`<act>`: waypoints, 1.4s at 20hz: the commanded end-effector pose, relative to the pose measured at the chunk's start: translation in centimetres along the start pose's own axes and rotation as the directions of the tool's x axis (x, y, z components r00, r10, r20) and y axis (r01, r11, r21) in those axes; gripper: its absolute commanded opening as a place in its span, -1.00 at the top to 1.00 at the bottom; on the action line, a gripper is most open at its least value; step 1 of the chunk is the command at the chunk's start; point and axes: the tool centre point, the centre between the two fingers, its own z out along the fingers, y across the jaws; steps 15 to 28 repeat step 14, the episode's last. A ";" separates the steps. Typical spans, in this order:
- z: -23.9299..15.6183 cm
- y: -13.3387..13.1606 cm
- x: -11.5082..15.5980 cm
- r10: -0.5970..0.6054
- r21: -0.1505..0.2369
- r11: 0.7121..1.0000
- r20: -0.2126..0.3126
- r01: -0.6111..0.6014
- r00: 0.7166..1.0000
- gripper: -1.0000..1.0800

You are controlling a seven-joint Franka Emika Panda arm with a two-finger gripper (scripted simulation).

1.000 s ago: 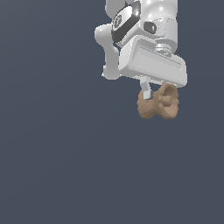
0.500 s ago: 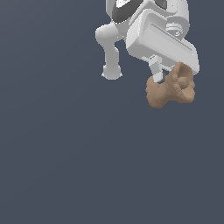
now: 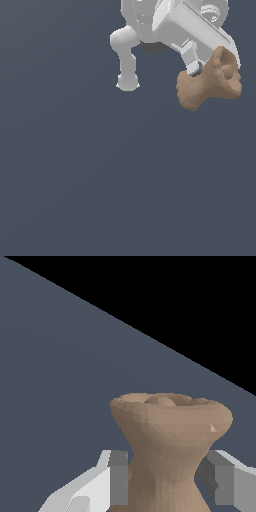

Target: Pick up the object and move it to a goal position.

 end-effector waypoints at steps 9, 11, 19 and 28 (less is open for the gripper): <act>-1.2 0.2 1.6 0.000 -0.026 1.000 -0.037 -0.001 0.999 1.00; -1.3 0.2 1.7 0.000 -0.027 1.000 -0.039 -0.001 0.999 1.00; -1.3 0.2 1.7 0.000 -0.028 1.000 -0.040 -0.001 0.999 1.00; -1.3 0.2 1.7 0.000 -0.028 1.000 -0.040 -0.001 0.999 1.00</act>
